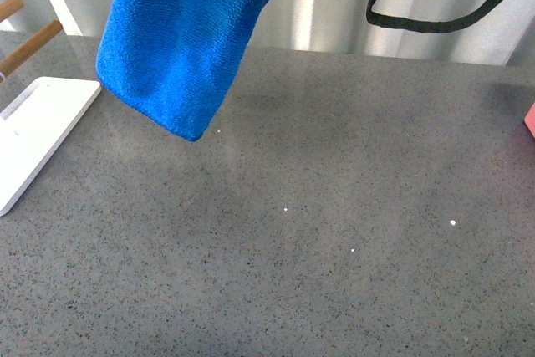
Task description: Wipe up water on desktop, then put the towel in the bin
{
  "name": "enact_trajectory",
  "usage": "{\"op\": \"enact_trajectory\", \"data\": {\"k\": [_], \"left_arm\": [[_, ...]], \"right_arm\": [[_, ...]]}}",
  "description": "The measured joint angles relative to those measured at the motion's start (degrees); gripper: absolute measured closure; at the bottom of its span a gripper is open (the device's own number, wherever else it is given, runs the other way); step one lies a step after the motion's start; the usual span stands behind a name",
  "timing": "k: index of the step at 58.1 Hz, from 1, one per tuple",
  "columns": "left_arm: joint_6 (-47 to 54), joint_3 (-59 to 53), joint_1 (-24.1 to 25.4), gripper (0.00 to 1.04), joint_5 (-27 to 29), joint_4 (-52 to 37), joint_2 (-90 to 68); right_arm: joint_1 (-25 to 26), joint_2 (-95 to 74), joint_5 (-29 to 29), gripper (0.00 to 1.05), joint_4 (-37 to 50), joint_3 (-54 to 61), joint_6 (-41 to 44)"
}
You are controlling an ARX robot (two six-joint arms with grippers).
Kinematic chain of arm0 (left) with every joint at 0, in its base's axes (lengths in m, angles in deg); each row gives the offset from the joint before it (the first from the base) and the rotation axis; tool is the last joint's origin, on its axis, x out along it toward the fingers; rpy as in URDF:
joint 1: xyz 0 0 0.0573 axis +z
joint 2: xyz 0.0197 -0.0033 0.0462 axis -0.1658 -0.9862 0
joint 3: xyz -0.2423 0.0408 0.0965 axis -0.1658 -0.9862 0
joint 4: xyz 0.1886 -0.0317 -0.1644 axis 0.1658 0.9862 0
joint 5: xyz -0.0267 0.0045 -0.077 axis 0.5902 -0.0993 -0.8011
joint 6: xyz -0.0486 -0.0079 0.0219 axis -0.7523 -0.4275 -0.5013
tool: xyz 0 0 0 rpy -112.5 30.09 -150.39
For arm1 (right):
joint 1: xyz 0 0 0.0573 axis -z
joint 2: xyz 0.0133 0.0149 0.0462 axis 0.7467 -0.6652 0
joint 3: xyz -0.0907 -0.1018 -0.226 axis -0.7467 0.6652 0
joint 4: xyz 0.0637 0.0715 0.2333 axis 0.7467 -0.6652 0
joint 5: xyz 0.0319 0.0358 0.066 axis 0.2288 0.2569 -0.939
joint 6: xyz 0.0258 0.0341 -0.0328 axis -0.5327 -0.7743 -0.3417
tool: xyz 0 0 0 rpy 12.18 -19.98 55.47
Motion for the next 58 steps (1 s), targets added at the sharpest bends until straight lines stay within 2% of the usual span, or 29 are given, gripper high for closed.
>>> {"op": "enact_trajectory", "data": {"k": [2, 5, 7, 20, 27, 36, 39, 46, 58], "left_arm": [[0.0, 0.0, 0.02, 0.99, 0.13, 0.07, -0.02], [0.33, -0.11, 0.15, 0.87, 0.59, 0.37, -0.37], [0.39, -0.33, 0.33, 0.8, 0.7, 0.44, -0.57], [0.31, -0.02, 0.2, 0.5, -0.72, 0.26, -0.22], [0.31, -0.02, -0.22, 0.36, -0.94, 0.26, -0.2], [0.26, 0.02, -0.33, 0.11, -1.07, 0.24, -0.2], [0.28, 0.04, -0.31, 0.05, -1.05, 0.24, -0.15], [-0.17, 0.48, -0.35, 0.07, -1.36, 0.11, -0.09], [-0.31, 0.68, -0.81, 0.07, -1.57, -0.02, 0.0]], "right_arm": [[-0.33, 0.46, 2.21, 0.87, -3.67, -0.07, 2.8], [-0.77, 1.36, 5.68, 0.97, -10.16, -0.28, 10.12], [-0.77, 1.86, 6.01, 1.01, -12.24, -0.26, 14.53], [-0.98, 2.23, 6.86, 1.01, -11.56, 1.18, 22.88], [-1.05, 2.99, 6.36, 1.01, -11.1, 1.33, 24.17], [-0.83, 4.09, 6.47, 1.01, -8.76, 1.9, 24.13], [-0.63, 4.39, 6.58, 1.01, -7.85, 2.21, 23.96], [0.22, 4.79, 6.69, 1.01, -2.62, 3.87, 20.76], [1.2, 6.19, 6.67, 1.01, -0.33, 6.1, 19.04]]}}
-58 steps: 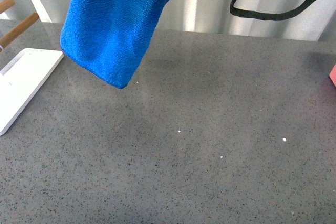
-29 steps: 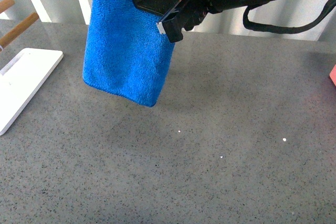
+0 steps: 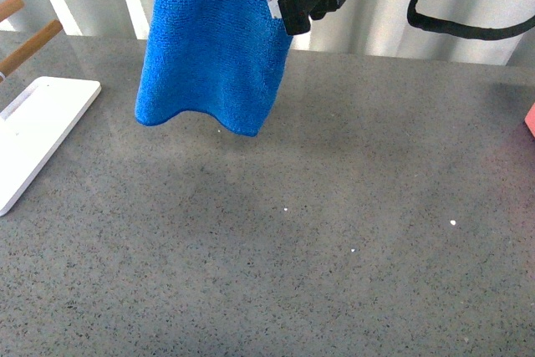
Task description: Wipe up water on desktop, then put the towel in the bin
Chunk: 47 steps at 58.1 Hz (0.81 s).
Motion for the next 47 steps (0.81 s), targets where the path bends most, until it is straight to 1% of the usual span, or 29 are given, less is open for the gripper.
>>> {"op": "enact_trajectory", "data": {"k": [2, 4, 5, 7, 8, 9, 11, 12, 15, 16, 17, 18, 20, 23, 26, 31, 32, 33, 34, 36, 38, 47], "left_arm": [[-0.07, 0.0, -0.04, 0.07, -0.04, -0.02, 0.0], [0.77, -0.35, -0.72, 0.09, 2.93, -1.6, 0.09], [1.9, -1.6, -1.42, 0.13, 8.41, -4.74, 0.61], [3.48, -3.82, -1.9, 0.18, 14.58, -8.74, 1.57], [3.69, -4.26, -2.01, 0.19, 14.58, -9.44, 1.79], [4.81, -5.97, -2.38, 0.22, 20.0, -11.69, 2.78], [5.62, -7.78, -2.56, 0.25, 22.47, -13.62, 3.87], [7.67, -10.19, -2.56, 0.3, 29.05, -15.3, 5.35], [8.59, -12.72, -1.66, 0.34, 33.48, -16.65, 6.93], [9.05, -14.71, -0.68, 0.38, 35.47, -17.53, 8.2], [9.46, -16.0, 0.17, 0.41, 36.22, -18.12, 9.03], [9.73, -16.48, 0.5, 0.41, 36.39, -18.29, 9.29], [10.34, -19.96, 2.54, 0.49, 36.72, -19.54, 11.06], [10.86, -23.3, 4.17, 0.56, 36.59, -20.46, 12.48], [11.23, -27.85, 6.23, 0.67, 35.91, -21.59, 14.47], [11.56, -32.63, 7.37, 0.8, 33.57, -22.67, 17.16], [11.58, -32.92, 7.43, 0.81, 33.4, -22.73, 17.38], [11.69, -34.16, 7.78, 0.86, 32.79, -23.08, 18.45], [11.69, -34.4, 7.85, 0.86, 32.59, -23.15, 18.67], [11.78, -35.76, 8.2, 0.92, 31.8, -23.5, 19.96], [11.96, -37.81, 8.96, 1.01, 30.73, -23.98, 22.01], [12.33, -43.91, 11.78, 1.01, 28.79, -24.24, 27.32]], "right_arm": [[0.17, 0.15, -0.22, 1.01, 0.66, 0.42, -0.55], [0.33, 0.37, 0.07, 1.01, 1.27, 0.72, -1.4], [0.42, 0.39, 0.31, 1.01, 1.51, 0.87, -2.56], [0.66, 0.44, 0.74, 1.01, 1.7, 0.92, -2.84], [0.72, 0.44, 0.72, 1.01, 1.75, 0.94, -2.82], [0.72, 0.44, 0.59, 1.01, 1.77, 1.01, -2.82], [0.7, 0.44, 0.55, 1.01, 1.79, 1.16, -2.73], [0.7, 0.44, 0.04, 1.01, 1.86, 1.49, -3.3], [1.01, 0.83, -0.5, 1.01, 1.97, 1.79, -3.65], [1.42, 1.29, -0.66, 1.01, 1.97, 2.08, -3.8], [1.64, 1.55, -0.63, 1.01, 1.99, 2.16, -3.85], [1.88, 1.86, -0.55, 1.01, 1.99, 2.27, -3.96], [2.8, 3.04, -0.57, 1.01, 2.21, 2.49, -4.42], [3.69, 3.98, -0.37, 1.01, 2.69, 2.47, -4.81], [4.37, 4.44, -0.2, 1.01, 2.95, 2.43, -5.25], [4.09, 4.46, -0.48, 1.01, 2.93, 2.78, -5.31], [4.02, 4.46, -0.57, 1.01, 2.93, 2.86, -5.31], [3.93, 4.48, -0.74, 1.01, 2.93, 3.04, -5.31], [3.85, 4.48, -0.9, 1.01, 2.91, 3.15, -5.29], [3.72, 4.59, -1.16, 1.01, 2.89, 3.39, -5.29], [3.78, 4.74, -1.16, 1.01, 2.89, 3.65, -5.29], [4.55, 5.31, -0.87, 1.01, 2.54, 4.07, -5.25]]}}
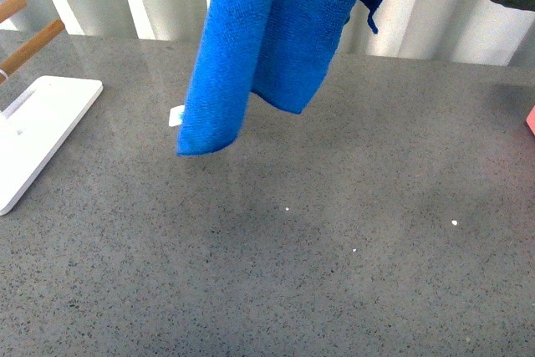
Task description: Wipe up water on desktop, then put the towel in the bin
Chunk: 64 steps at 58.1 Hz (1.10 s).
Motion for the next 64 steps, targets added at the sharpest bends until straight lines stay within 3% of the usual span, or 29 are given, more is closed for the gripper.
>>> {"op": "enact_trajectory", "data": {"k": [21, 24, 29, 50, 64], "left_arm": [[0.04, -7.93, 3.69, 1.01, -3.74, 2.97, 11.13], [0.04, -9.11, 6.23, 1.01, -7.41, 4.37, 13.66], [0.04, -10.56, 8.35, 1.01, -8.28, 6.51, 17.33], [0.07, -14.16, 8.61, 1.01, -8.52, 9.86, 25.44], [0.07, -14.19, 8.63, 1.01, -8.57, 16.61, 32.68]], "right_arm": [[0.15, 0.79, 0.04, 1.01, -0.74, 0.35, 0.13], [0.2, 0.81, 0.11, 1.01, -0.79, 0.48, 0.24], [0.2, 0.81, 0.42, 1.01, -0.85, 0.83, 0.26], [0.31, 0.83, 1.4, 1.01, -1.25, 2.23, 0.74], [0.31, 0.9, 2.75, 1.01, -1.7, 2.82, 1.25]]}}
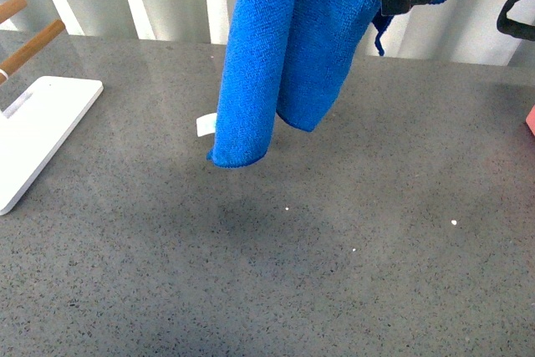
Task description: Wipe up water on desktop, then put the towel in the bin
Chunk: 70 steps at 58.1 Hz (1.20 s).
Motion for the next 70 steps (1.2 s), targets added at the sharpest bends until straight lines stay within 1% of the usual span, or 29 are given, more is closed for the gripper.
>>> {"op": "enact_trajectory", "data": {"k": [8, 28, 50, 54, 56, 70], "left_arm": [[0.0, 0.0, 0.0, 1.01, 0.0, 3.32, 3.5], [0.0, 0.0, 0.0, 1.01, -0.02, 12.33, 12.68], [0.0, 0.0, 0.0, 1.01, -0.02, 17.57, 17.9], [0.02, 0.0, 0.0, 1.01, -0.09, 25.2, 23.61], [0.0, 0.0, 0.0, 1.01, -0.07, 26.99, 25.44], [0.0, 0.0, 0.0, 1.01, -0.07, 27.78, 27.71]], "right_arm": [[0.11, 0.0, 1.51, 1.01, -0.04, 0.55, 0.35], [0.7, 1.07, 1.79, 1.01, -1.07, 2.45, 2.01], [0.87, 3.1, 2.03, 1.01, -2.47, 2.84, 3.15], [0.92, 3.54, 2.12, 1.01, -2.54, 3.17, 3.15], [1.01, 3.65, 2.16, 1.01, -2.56, 3.21, 3.13], [1.22, 4.0, 2.86, 1.01, -2.95, 3.48, 3.28]]}}
